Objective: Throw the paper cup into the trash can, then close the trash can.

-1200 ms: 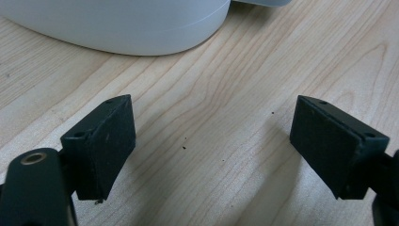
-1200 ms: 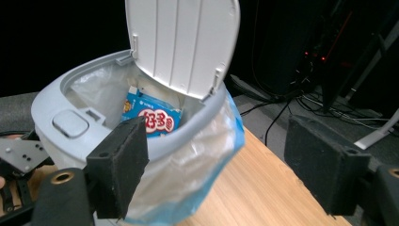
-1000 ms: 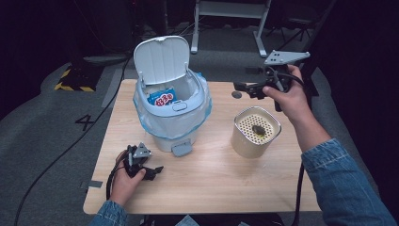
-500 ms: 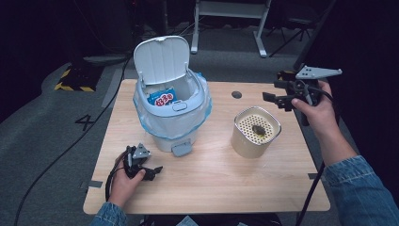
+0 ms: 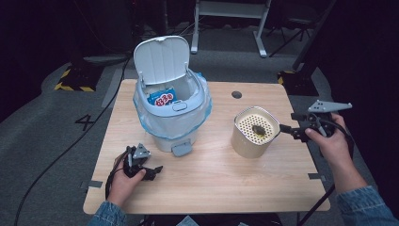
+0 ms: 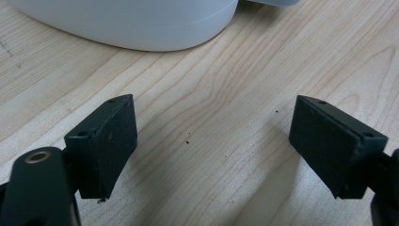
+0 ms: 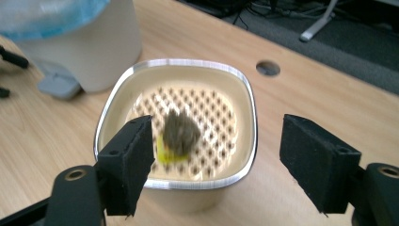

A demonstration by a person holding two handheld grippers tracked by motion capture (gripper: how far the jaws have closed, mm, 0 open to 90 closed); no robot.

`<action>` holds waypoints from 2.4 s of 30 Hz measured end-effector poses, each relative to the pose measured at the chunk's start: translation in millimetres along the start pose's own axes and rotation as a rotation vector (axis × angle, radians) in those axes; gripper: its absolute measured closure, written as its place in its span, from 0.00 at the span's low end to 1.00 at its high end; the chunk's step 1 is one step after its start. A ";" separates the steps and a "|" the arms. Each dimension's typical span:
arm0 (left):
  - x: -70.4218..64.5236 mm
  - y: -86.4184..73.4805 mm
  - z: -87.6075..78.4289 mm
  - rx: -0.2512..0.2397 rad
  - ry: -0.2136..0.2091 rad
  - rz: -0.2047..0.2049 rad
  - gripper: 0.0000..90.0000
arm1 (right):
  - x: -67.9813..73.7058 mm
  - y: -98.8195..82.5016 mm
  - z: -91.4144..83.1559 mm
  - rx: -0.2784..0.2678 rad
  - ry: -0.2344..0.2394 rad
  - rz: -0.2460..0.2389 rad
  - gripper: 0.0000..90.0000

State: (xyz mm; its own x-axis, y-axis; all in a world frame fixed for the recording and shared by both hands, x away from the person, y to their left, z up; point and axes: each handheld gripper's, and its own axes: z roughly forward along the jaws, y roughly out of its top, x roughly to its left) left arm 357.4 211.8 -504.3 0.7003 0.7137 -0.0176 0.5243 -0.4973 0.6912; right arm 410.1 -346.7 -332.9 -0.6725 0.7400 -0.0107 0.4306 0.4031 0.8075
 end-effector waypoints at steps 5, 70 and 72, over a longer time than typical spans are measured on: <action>-1.5 -0.1 -0.3 -0.001 0.004 -0.010 0.19 | 6.5 -42.9 3.2 0.013 -0.019 0.029 0.28; 38.7 47.1 -110.0 -0.275 -0.055 -0.064 0.35 | 16.6 -162.3 68.0 0.115 -0.130 0.108 0.16; 42.2 53.8 -116.6 -0.297 -0.064 -0.061 0.38 | 16.6 -162.3 68.0 0.114 -0.130 0.108 0.16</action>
State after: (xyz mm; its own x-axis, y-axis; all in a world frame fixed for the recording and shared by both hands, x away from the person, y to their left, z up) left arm 358.6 272.6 -383.6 0.7059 0.7007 -0.1041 0.4078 -0.2819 0.8685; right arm 370.0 -363.3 -504.3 -0.5384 0.8427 -0.0094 0.5668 0.3703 0.7359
